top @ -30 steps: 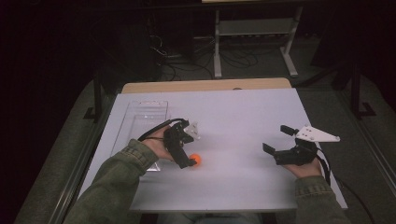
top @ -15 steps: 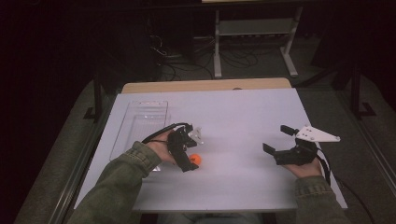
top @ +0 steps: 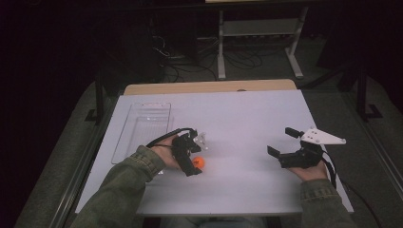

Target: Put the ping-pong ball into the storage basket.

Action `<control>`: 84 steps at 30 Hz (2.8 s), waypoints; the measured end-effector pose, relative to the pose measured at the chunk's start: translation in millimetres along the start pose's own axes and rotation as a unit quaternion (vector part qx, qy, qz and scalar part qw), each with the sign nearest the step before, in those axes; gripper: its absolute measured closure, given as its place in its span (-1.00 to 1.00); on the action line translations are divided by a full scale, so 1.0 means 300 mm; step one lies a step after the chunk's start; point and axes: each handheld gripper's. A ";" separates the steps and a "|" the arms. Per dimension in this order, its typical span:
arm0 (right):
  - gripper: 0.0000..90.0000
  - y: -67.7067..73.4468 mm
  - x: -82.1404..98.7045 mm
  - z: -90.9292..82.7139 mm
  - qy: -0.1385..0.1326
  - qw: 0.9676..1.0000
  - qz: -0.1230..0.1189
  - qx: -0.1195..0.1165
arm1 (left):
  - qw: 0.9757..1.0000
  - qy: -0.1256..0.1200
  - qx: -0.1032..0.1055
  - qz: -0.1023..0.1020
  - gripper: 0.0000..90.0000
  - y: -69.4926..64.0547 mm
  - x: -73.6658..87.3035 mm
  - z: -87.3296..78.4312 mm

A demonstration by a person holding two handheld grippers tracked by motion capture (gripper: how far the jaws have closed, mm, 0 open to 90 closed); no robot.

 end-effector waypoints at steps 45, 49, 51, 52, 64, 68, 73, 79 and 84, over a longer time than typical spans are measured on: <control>-1.00 0.001 0.000 0.000 0.001 1.000 -0.001 -0.002 | 0.999 0.029 -0.010 0.009 0.13 0.008 -0.006 0.024; -1.00 0.001 0.000 0.000 0.001 1.000 -0.001 -0.002 | 1.000 0.026 -0.010 0.009 0.13 0.007 -0.009 0.012; -1.00 0.001 0.000 0.000 0.001 1.000 -0.001 -0.002 | 1.000 0.024 -0.010 0.008 0.13 0.005 -0.010 0.003; -1.00 0.001 0.000 0.000 0.001 1.000 -0.001 -0.002 | 1.000 0.023 -0.010 0.008 0.13 0.005 -0.011 -0.001; -1.00 0.003 -0.001 0.000 -0.001 1.000 0.000 -0.003 | 1.000 0.000 -0.016 0.010 0.13 -0.007 -0.020 -0.117; -1.00 0.003 -0.002 -0.002 -0.003 1.000 0.000 -0.003 | 1.000 -0.005 -0.020 0.009 0.13 -0.014 -0.021 -0.158; -1.00 0.001 -0.003 -0.006 -0.008 1.000 0.003 -0.002 | 1.000 -0.014 -0.024 0.007 0.13 -0.018 -0.016 -0.214; -1.00 0.001 -0.004 -0.009 -0.011 1.000 0.005 -0.002 | 0.999 -0.023 -0.029 0.004 0.13 -0.028 0.001 -0.275; -1.00 0.001 -0.003 -0.008 -0.010 1.000 0.005 -0.001 | 0.999 -0.025 -0.035 -0.001 0.13 -0.032 0.030 -0.315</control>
Point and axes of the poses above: each handheld gripper's, and its own axes: z roughly forward along the jaws, x roughly out of its underside, y roughly to its left, and after that the axes turned 7 degrees about y, right-handed
